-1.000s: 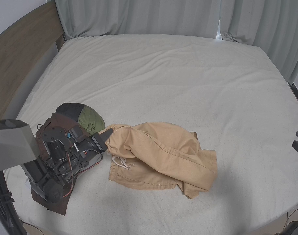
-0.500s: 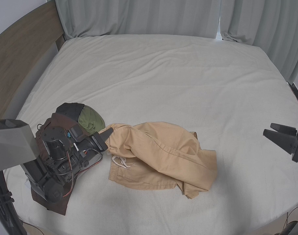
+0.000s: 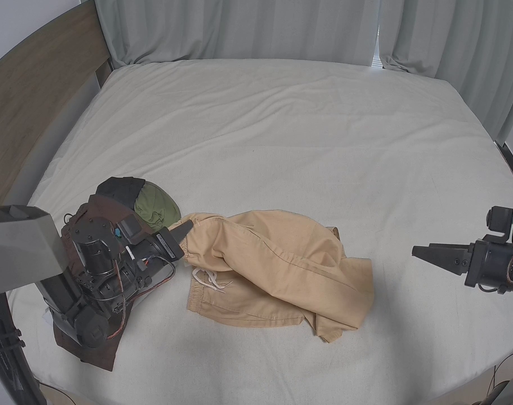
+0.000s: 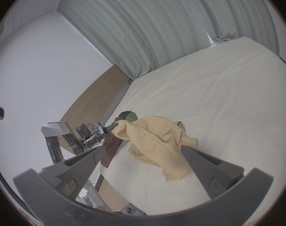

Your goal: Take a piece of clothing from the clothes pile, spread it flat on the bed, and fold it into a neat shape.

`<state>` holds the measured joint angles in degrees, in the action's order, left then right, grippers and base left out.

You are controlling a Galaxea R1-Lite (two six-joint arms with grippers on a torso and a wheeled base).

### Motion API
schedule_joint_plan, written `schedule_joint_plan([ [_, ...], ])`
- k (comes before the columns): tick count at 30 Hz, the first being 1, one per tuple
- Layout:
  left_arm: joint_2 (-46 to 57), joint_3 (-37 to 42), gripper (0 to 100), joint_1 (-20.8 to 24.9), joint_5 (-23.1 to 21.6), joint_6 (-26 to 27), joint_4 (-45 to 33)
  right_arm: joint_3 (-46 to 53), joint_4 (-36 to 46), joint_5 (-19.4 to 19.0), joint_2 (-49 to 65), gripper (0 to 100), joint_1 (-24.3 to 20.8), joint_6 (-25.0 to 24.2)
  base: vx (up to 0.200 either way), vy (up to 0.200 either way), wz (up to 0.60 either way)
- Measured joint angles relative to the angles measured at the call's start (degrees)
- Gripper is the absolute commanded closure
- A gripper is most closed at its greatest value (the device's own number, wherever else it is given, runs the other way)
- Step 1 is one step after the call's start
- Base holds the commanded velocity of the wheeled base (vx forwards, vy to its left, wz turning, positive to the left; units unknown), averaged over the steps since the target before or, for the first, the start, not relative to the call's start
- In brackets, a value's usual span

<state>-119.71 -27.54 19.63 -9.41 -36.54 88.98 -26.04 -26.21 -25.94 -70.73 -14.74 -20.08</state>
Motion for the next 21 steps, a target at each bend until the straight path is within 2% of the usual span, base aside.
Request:
schedule_joint_plan([
  [11,-0.7,-0.3,100,-1.2,-0.1,0.0,0.0,3.4,-12.0,-0.1,-10.6,0,1.6,-0.3,0.0,0.0,0.0],
  [21,-0.9,-1.1,100,-3.1,-0.8,0.1,0.0,4.2,-15.5,-5.7,-19.6,0,5.5,-3.0,0.0,0.0,0.0],
])
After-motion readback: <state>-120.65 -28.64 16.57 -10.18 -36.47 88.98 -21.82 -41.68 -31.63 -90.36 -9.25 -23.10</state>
